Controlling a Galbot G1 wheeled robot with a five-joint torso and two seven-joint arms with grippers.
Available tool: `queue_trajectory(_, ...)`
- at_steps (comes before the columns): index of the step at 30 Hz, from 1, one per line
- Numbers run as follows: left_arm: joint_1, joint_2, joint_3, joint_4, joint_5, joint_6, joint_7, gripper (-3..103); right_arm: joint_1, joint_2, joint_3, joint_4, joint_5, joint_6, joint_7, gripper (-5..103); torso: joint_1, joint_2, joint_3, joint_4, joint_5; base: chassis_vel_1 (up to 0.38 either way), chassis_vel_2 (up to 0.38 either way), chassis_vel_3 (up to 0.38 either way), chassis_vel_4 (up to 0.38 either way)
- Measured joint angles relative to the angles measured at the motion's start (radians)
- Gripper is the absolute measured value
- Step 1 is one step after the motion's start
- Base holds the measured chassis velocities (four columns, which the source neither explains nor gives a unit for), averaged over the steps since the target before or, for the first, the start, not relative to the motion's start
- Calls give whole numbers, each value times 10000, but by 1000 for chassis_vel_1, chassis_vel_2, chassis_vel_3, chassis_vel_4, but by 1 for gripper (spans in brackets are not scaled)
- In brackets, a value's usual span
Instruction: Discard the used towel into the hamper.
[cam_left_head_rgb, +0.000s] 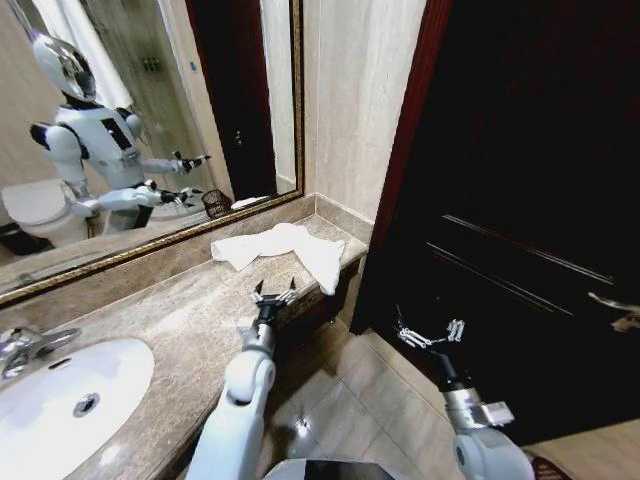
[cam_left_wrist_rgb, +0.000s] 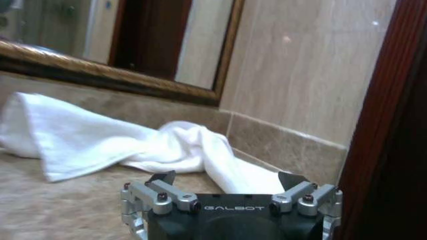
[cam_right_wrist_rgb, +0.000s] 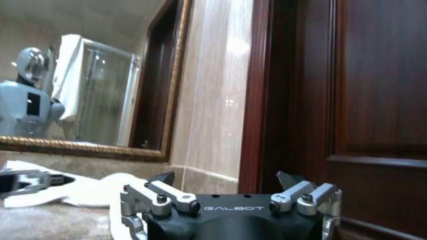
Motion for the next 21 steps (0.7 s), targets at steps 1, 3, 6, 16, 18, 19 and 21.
queue_trajectory(1, 0, 0, 0, 0, 0, 0, 0, 100, 0, 0, 0, 0, 0, 0, 0, 100, 0, 0, 0, 0, 0, 0, 0, 0, 0)
queue_trajectory(3, -630, 69, 227, 698, 105, 50, -150, 100, 16, 17, 51, -170, -41, 40, 9, 100, 0, 0, 0, 1, -1, 0, 0, 0, 0)
queue_trajectory(6, -1121, 134, 377, 1237, 150, 116, -302, 100, 17, 34, 117, -287, -48, 98, 25, 100, 0, 0, 0, 2, 0, 0, 0, 0, 0)
queue_trajectory(16, -2860, 539, 781, 3066, -239, 219, -829, 100, 26, 130, 208, -551, -46, 321, 56, 100, 0, -1, 0, 2, -2, 0, 0, 0, 0)
queue_trajectory(18, -3081, 589, 818, 3252, -467, 253, -893, 100, 29, 145, 208, -566, -47, 344, 56, 100, 0, -1, 0, 2, -1, 0, 0, 0, 0)
queue_trajectory(19, -3237, 618, 838, 3374, -653, 283, -924, 100, 28, 155, 208, -577, -47, 365, 56, 100, 0, -1, 0, 2, -1, 0, 0, 0, 0)
queue_trajectory(21, -3428, 659, 862, 3529, -920, 332, -952, 100, 22, 162, 208, -590, -47, 403, 56, 100, 0, -1, 0, 2, -1, 0, 0, 0, 0)
